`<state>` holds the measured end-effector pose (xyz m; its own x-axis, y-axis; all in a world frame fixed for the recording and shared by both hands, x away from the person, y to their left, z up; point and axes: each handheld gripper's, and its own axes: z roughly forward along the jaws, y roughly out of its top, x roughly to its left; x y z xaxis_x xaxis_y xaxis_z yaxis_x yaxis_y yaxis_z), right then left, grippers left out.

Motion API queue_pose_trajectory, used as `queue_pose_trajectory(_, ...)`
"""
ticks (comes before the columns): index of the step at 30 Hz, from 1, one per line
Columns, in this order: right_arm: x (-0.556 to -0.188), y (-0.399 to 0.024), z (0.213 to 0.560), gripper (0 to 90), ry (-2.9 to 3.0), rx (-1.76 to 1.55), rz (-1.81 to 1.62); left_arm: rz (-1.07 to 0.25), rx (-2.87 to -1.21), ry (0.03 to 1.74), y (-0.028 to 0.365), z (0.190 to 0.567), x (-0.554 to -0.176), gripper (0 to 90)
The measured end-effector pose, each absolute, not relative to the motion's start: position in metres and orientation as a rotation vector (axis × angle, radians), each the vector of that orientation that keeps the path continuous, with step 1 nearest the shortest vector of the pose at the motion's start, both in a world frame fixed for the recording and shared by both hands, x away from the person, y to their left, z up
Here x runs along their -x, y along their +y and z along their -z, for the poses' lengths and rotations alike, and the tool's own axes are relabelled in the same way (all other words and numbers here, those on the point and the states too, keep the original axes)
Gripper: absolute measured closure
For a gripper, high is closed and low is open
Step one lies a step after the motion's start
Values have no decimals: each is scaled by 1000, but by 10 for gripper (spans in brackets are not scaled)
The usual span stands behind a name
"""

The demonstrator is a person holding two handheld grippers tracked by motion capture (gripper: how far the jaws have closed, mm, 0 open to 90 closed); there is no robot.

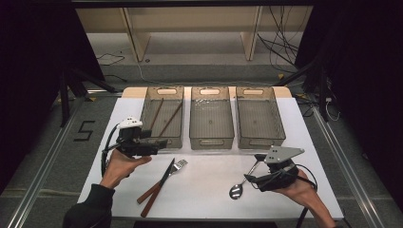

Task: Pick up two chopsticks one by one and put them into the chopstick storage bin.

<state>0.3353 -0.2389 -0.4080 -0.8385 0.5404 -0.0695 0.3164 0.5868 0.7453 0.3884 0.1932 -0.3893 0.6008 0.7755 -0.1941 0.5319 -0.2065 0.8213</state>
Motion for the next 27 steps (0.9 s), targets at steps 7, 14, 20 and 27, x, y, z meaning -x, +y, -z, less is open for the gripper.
queue_pose_trajectory(7,-343,-234,408,247,2611,-640,-993,-331,-1842,1017,193,399,-369,184)
queue_pose_trajectory(14,-348,-229,411,244,2659,-582,-908,-344,-1830,1004,197,408,-356,184)
queue_pose_trajectory(20,-354,-229,416,251,2684,-578,-860,-366,-1817,1009,200,416,-346,181)
queue_pose_trajectory(27,-362,-227,421,277,2677,-634,-827,-396,-1821,999,201,423,-333,181)
